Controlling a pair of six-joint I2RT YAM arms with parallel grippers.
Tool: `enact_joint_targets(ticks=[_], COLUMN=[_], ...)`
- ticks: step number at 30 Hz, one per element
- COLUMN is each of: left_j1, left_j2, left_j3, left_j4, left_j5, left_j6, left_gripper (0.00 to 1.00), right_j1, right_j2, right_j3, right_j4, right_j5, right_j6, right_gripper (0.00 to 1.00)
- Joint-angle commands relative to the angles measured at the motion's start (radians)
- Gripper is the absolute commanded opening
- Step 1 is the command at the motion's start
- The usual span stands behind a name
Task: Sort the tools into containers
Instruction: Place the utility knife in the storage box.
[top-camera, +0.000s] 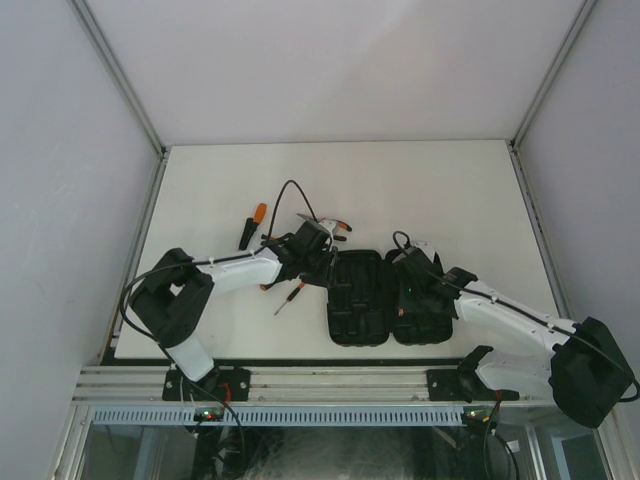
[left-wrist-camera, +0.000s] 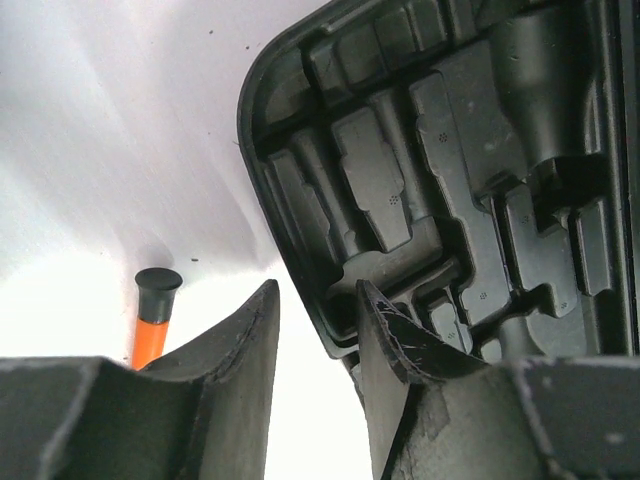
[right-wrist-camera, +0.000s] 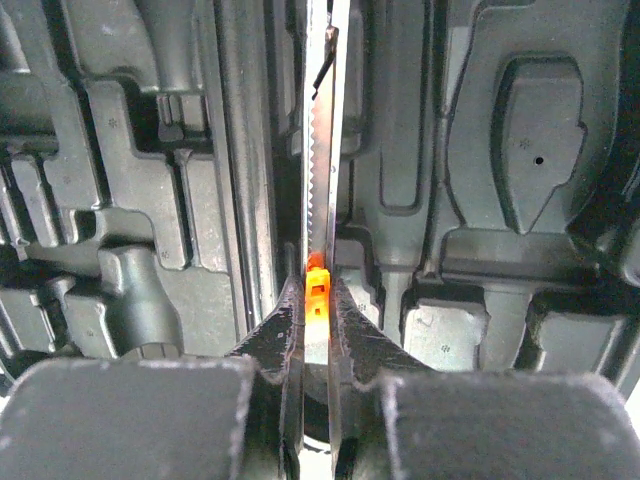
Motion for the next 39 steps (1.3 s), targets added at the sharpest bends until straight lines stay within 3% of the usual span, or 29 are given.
enact_joint_targets(ticks=[1, 6, 14, 24, 31, 39], left_j1=[-0.003, -0.003, -0.003, -0.003, -0.003, -0.003], left_j2=[-0.058, -0.055, -0.050, -0.035, -0.048, -0.057], left_j3=[0.035, 0.034, 0.023, 0.033, 0.026, 0.010], left_j4=[-0.005, -0.006, 0.003, 0.003, -0.001, 0.010], left_j5=[-0.008, -0.012, -0.010, -0.011, -0.016, -0.006], left_j6=[0.001, 0.000, -0.004, -0.005, -0.008, -0.015], left_gripper=[0.41, 0.41, 0.41, 0.41, 0.41, 0.40], right_j1=[-0.020, -0.031, -0.031, -0.031, -0.040, -0.119], right_j2=[0.027, 0.053, 0.062, 0.047, -0.041, -0.095], right_j3=[0.003, 0.003, 0.002, 0.002, 0.003, 0.013], right_j4=[0.069, 0.080, 0.054, 0.012, -0.010, 0.055], right_j5=[0.000, -0.029, -0.037, -0.051, -0.039, -0.104], right_j6=[-0.031, -0.047, -0.036, -0.023, -0.023, -0.070], right_gripper=[0.00, 0.00, 0.13, 0.22, 0.20, 0.10])
